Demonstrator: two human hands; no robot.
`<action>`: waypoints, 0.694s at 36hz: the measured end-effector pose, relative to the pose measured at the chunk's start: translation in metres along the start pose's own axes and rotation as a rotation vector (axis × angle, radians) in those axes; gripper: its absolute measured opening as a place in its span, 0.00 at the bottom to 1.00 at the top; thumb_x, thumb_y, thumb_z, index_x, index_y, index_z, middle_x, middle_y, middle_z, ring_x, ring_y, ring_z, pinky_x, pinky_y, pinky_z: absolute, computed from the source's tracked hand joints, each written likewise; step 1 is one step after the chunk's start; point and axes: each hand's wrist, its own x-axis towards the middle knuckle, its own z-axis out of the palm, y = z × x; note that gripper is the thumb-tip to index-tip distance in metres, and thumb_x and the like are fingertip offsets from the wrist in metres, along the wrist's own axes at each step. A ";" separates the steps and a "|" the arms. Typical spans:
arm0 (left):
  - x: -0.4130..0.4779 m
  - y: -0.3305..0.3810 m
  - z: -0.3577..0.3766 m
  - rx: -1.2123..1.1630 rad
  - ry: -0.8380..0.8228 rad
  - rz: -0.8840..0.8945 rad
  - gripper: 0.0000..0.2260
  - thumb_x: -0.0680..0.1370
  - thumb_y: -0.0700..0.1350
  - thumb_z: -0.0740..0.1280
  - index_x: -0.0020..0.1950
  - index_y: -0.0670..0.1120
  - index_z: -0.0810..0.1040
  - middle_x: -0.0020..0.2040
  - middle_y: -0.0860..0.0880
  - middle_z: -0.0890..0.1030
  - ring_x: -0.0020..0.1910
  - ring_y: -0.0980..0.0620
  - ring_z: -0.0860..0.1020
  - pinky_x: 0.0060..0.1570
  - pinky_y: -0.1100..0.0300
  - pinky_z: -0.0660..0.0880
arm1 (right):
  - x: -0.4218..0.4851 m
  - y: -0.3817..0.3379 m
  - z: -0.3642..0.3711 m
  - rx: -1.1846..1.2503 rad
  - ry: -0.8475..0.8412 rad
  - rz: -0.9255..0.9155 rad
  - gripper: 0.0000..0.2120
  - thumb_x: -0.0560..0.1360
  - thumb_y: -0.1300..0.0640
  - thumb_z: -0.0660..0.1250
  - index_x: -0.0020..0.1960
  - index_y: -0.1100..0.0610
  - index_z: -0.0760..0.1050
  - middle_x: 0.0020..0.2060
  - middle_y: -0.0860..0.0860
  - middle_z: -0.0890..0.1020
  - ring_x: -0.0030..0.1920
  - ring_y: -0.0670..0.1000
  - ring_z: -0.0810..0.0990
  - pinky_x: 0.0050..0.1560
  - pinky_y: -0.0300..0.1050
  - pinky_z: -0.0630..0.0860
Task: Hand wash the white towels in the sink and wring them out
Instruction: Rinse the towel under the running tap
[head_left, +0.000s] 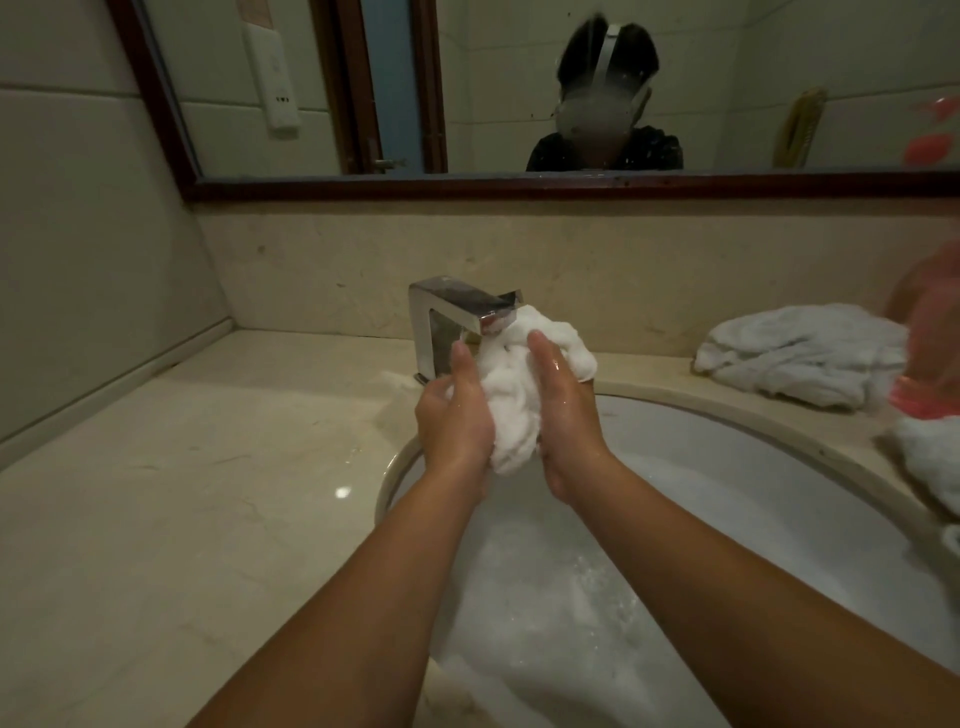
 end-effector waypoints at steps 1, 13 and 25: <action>0.000 0.000 0.001 0.028 0.018 0.042 0.25 0.82 0.66 0.63 0.60 0.45 0.82 0.50 0.49 0.86 0.47 0.52 0.84 0.41 0.59 0.77 | 0.001 -0.001 -0.002 0.000 -0.015 0.024 0.28 0.74 0.32 0.72 0.65 0.49 0.82 0.54 0.52 0.89 0.55 0.55 0.89 0.63 0.61 0.83; -0.008 -0.008 0.005 0.254 -0.020 0.478 0.13 0.85 0.56 0.64 0.56 0.48 0.80 0.49 0.53 0.82 0.48 0.61 0.79 0.40 0.76 0.72 | 0.005 0.003 -0.005 0.237 -0.022 0.230 0.48 0.59 0.26 0.80 0.69 0.56 0.81 0.58 0.61 0.87 0.57 0.64 0.88 0.66 0.67 0.80; -0.002 -0.001 -0.009 0.166 0.110 0.302 0.30 0.80 0.70 0.56 0.57 0.48 0.84 0.60 0.47 0.83 0.59 0.46 0.81 0.63 0.45 0.78 | -0.010 0.001 0.010 0.349 -0.087 0.290 0.29 0.83 0.35 0.61 0.67 0.57 0.83 0.57 0.60 0.88 0.59 0.62 0.87 0.63 0.58 0.82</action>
